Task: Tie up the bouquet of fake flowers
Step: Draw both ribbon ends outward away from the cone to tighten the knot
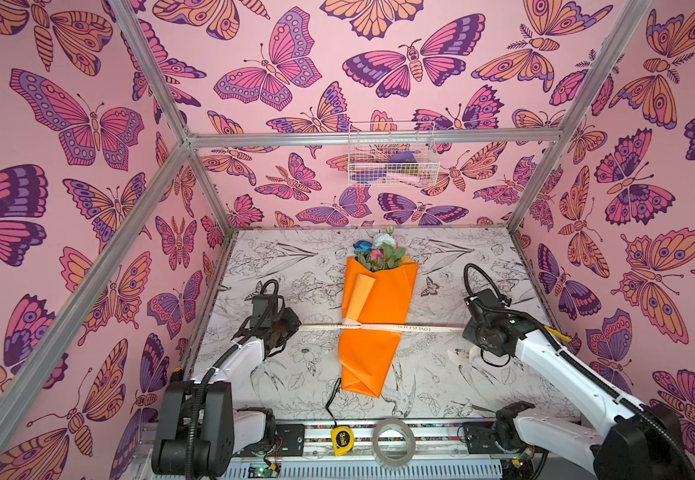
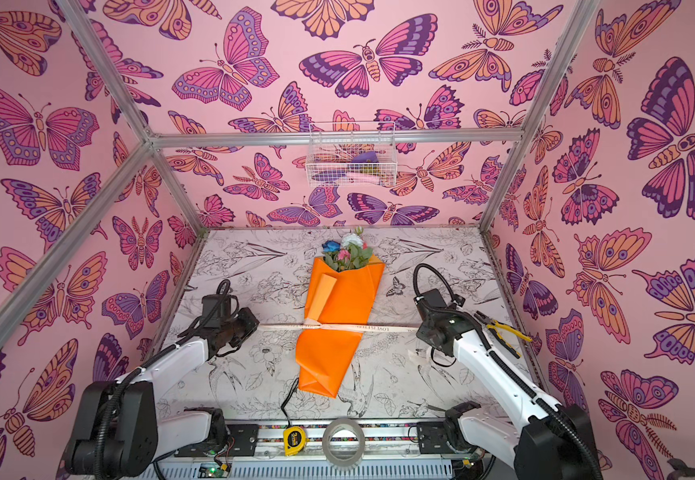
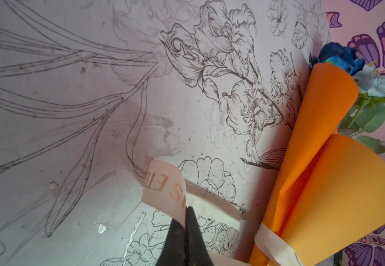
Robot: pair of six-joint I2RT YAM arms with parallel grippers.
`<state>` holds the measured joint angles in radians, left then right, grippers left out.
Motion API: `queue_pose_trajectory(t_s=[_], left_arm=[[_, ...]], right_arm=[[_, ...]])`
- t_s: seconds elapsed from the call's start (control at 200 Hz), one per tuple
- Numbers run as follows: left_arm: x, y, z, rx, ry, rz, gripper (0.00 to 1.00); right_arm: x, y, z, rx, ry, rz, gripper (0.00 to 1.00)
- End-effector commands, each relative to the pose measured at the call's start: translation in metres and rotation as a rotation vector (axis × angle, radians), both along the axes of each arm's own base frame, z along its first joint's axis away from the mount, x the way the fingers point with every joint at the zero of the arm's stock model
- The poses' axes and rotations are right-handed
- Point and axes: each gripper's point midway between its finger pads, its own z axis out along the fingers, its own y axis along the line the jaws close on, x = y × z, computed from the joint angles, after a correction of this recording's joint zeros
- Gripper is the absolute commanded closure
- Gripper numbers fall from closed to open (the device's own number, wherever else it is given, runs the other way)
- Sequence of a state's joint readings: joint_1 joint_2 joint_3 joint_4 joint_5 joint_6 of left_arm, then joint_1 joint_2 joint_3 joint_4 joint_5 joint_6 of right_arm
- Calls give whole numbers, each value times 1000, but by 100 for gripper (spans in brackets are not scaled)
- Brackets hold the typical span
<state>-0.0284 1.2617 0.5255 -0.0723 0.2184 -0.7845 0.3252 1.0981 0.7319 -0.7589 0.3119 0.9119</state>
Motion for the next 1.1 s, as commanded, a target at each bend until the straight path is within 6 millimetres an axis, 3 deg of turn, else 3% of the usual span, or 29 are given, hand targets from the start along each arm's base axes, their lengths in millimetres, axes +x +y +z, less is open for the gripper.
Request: queue_pose_trajectory(t_s=[0.0, 0.28, 0.486, 0.841, 0.931, 0.956, 1.096], left_arm=[[0, 8, -14, -22, 35, 47, 100], [1, 22, -25, -63, 57, 114, 100], [-1, 46, -24, -71, 49, 210, 100], [4, 88, -26, -83, 36, 386, 100], [8, 94, -24, -99, 27, 408, 100], [10, 95, -23, -100, 22, 411, 100], [14, 100, -23, -99, 22, 424, 100]], right_arm=[[-1, -12, -9, 39, 12, -48, 100], [7, -30, -32, 175, 41, -122, 100], [24, -64, -38, 263, 23, -224, 100], [79, -121, -35, 295, 19, -313, 100], [97, -134, -22, 254, -5, -306, 100], [99, -138, -28, 242, 20, -313, 100], [123, -157, -18, 179, 37, -308, 100]])
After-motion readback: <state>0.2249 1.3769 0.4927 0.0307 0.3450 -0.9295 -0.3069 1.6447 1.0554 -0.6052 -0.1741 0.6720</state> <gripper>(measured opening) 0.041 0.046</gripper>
